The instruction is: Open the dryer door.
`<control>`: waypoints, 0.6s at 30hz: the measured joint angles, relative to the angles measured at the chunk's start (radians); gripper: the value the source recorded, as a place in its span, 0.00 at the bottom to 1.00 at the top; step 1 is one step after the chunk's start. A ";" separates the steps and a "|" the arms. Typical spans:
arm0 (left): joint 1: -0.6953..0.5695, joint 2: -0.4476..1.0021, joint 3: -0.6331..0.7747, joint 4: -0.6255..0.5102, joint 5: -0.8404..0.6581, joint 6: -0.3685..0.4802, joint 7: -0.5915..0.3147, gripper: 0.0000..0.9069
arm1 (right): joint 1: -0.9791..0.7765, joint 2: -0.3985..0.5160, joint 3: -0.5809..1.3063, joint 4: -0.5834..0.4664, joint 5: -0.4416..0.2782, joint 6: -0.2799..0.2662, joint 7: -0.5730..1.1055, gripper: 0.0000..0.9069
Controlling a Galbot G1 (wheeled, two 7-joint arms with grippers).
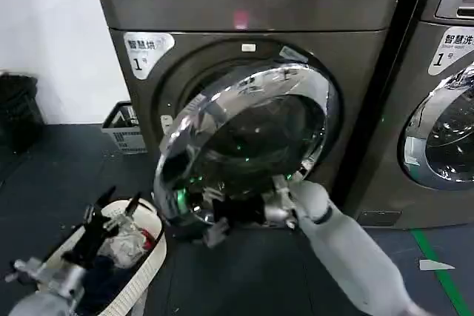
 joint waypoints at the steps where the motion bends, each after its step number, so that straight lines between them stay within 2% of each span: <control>1: -0.031 0.025 0.017 0.019 -0.029 -0.008 0.022 1.00 | -0.019 -0.011 0.012 0.015 -0.002 0.002 -0.011 1.00; 5: -0.151 0.116 0.099 0.093 -0.130 -0.002 0.092 1.00 | -0.093 -0.049 0.074 0.070 -0.019 0.032 -0.061 1.00; 10: -0.259 0.178 0.214 0.157 -0.158 0.021 0.171 1.00 | -0.181 -0.087 0.180 0.127 -0.017 0.047 -0.085 1.00; 15: -0.342 0.194 0.335 0.167 -0.164 0.018 0.268 1.00 | -0.260 -0.119 0.319 0.124 -0.037 0.064 -0.143 1.00; 18: -0.389 0.184 0.405 0.160 -0.147 0.016 0.288 1.00 | -0.305 -0.131 0.410 0.104 -0.038 0.072 -0.148 1.00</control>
